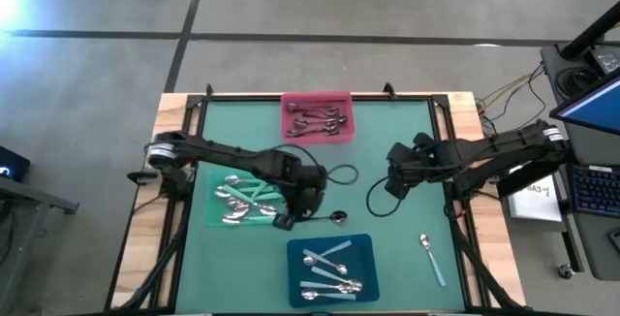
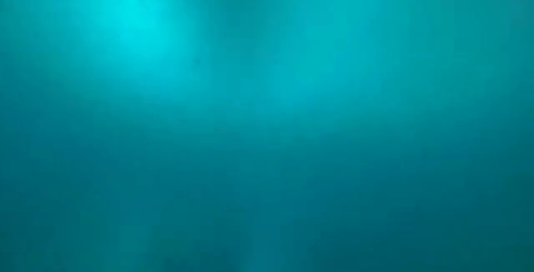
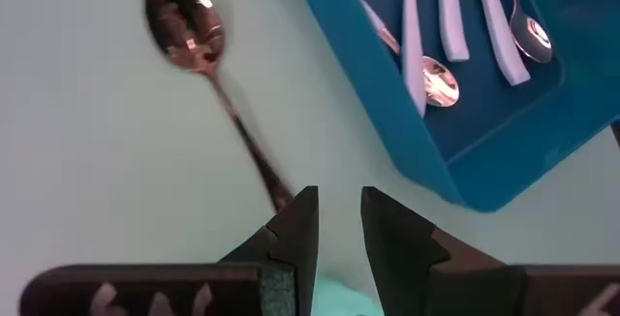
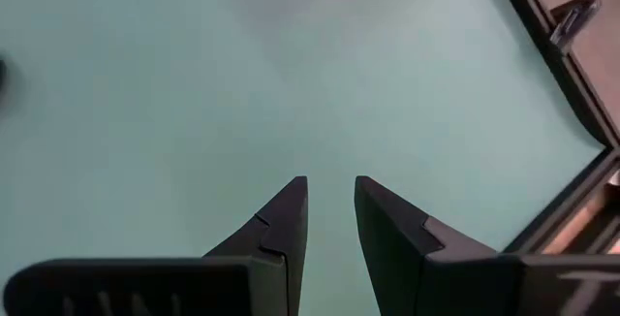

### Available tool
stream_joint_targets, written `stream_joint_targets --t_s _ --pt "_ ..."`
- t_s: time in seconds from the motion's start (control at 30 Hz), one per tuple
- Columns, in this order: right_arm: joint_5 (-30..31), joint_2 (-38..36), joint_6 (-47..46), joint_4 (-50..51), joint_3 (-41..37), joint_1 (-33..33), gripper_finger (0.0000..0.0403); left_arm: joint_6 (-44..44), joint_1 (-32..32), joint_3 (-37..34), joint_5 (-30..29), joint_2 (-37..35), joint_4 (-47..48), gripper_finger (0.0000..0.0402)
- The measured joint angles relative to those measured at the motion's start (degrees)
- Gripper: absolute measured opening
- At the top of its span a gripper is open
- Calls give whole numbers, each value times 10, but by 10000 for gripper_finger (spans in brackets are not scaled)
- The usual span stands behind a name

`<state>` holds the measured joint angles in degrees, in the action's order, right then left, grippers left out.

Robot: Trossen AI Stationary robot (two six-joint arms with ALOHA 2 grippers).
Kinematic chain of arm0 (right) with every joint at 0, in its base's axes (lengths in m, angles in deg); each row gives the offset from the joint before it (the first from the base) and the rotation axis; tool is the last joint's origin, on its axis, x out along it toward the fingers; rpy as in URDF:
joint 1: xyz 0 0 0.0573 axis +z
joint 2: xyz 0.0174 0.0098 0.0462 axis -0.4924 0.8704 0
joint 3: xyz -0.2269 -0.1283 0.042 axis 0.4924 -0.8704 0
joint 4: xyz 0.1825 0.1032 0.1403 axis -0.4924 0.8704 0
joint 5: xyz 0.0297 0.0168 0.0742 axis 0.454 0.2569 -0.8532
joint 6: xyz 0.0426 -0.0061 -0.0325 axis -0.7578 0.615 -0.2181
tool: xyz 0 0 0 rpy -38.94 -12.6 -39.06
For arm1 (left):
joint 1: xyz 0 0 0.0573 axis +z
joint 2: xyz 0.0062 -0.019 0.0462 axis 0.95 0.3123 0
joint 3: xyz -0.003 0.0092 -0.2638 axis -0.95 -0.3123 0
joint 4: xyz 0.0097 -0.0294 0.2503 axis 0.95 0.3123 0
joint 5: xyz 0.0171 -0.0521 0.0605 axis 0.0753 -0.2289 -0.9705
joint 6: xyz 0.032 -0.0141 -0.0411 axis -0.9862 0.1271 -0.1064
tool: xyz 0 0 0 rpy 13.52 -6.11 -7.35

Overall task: Sort silverware by color (type)
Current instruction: Put the black spoon into the red bin

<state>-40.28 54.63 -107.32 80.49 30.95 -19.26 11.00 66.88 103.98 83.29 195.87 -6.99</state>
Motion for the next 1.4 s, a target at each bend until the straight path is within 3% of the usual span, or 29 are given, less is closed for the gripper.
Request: stream_joint_targets --t_s 0.47,0.67,0.83,0.93,1.4 --pt "-15 -18 59 -12 -70 0 79 80 -35 115 8 120 19 80" --pt "-15 -20 59 -19 -68 0 79 75 -41 117 1 127 15 114" --pt "-15 -15 59 -27 -60 0 79 68 -41 114 -75 127 14 138" --pt "-15 -14 59 -26 -58 0 79 74 -41 114 -91 128 8 148" --pt "-15 -14 59 -45 -49 0 79 198 -45 110 -102 174 -13 153"
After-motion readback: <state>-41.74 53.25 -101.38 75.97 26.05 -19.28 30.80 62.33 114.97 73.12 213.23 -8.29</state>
